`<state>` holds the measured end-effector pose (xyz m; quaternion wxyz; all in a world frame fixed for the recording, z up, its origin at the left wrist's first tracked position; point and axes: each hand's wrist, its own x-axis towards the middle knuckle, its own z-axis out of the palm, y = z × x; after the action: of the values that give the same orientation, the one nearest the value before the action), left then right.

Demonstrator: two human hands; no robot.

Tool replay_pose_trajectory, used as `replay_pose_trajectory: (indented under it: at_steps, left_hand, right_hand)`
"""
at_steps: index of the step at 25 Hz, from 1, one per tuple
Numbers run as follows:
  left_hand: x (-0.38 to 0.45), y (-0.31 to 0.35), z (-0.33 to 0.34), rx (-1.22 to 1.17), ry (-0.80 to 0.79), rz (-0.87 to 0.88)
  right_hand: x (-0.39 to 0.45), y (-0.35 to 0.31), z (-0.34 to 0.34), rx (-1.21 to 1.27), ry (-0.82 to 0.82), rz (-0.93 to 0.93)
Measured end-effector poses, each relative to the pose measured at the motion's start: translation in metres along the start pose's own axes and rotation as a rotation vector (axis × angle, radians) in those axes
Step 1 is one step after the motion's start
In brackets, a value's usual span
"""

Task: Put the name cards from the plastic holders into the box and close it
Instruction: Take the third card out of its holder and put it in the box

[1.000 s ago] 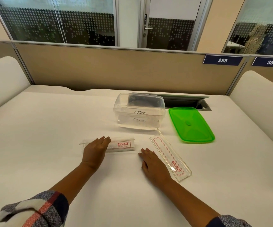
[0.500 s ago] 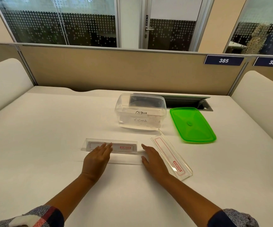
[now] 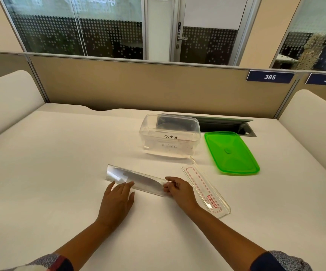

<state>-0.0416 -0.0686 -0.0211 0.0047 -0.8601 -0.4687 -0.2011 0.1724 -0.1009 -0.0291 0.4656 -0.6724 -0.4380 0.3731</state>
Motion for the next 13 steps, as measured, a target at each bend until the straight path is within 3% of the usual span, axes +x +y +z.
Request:
replay_pose_trajectory:
  at_steps: [3,7,13]
  left_hand:
    - [0.006,0.007,-0.003,-0.092,-0.01,-0.098]
    - [0.006,0.01,0.005,-0.109,-0.026,0.022]
    - [0.005,0.009,0.007,-0.05,-0.078,0.025]
  right_hand:
    - [-0.004,-0.003,0.005,0.022,-0.036,0.041]
    - [-0.016,-0.009,0.019,0.064,-0.203,0.075]
    - [-0.013,-0.017,0.014,-0.036,-0.301,0.043]
